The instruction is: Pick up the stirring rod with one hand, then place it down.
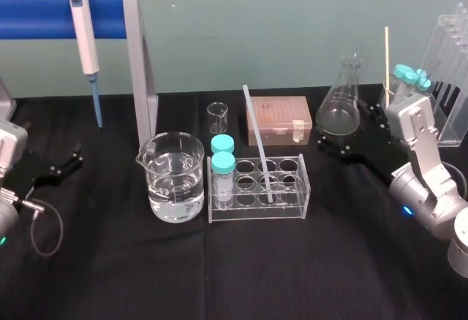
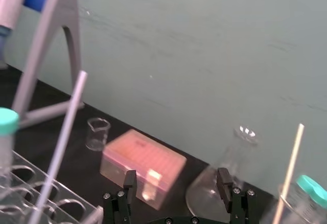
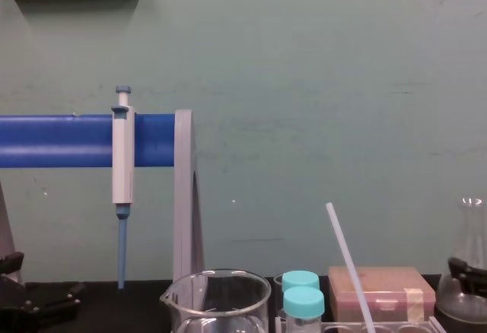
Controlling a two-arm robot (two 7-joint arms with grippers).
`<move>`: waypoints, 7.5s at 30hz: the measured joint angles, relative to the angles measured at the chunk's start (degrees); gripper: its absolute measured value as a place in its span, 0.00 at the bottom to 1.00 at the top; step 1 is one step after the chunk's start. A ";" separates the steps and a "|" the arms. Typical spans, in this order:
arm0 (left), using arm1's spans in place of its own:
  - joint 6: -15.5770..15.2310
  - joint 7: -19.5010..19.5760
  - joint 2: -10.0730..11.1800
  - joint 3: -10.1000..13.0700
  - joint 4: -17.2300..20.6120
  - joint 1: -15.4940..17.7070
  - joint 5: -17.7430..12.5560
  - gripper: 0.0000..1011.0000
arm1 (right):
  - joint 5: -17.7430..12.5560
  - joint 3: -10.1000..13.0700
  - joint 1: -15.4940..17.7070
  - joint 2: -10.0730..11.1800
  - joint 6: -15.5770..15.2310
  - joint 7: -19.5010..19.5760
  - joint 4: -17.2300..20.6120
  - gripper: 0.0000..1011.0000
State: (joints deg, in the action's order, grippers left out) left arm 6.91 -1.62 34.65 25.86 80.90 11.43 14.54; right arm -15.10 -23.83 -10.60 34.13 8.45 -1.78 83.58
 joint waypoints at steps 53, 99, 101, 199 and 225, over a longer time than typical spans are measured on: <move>0.00 0.00 0.00 0.00 0.00 0.00 0.00 0.99 | -2.68 0.53 -12.38 -10.53 2.17 -23.33 -13.36 0.99; 0.00 0.00 0.00 0.00 0.00 0.00 0.00 0.99 | -4.77 0.61 -17.65 -14.75 1.40 -32.78 -21.49 0.99; 0.00 0.00 0.00 0.00 0.00 0.00 0.00 0.99 | -4.77 0.61 -17.64 -14.74 1.42 -32.78 -21.47 0.99; 0.00 0.00 0.00 0.00 0.00 0.00 0.00 0.99 | -7.82 2.60 -15.74 -14.03 5.67 -33.60 -14.98 0.07; 0.00 0.00 0.00 0.00 0.00 0.00 0.00 0.99 | -9.07 4.68 -13.50 -12.85 9.43 -31.84 -7.70 0.07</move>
State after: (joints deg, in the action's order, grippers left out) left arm 6.91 -1.62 34.65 25.86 80.90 11.43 14.55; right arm -24.18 -19.15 -24.10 21.28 17.88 -33.62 75.87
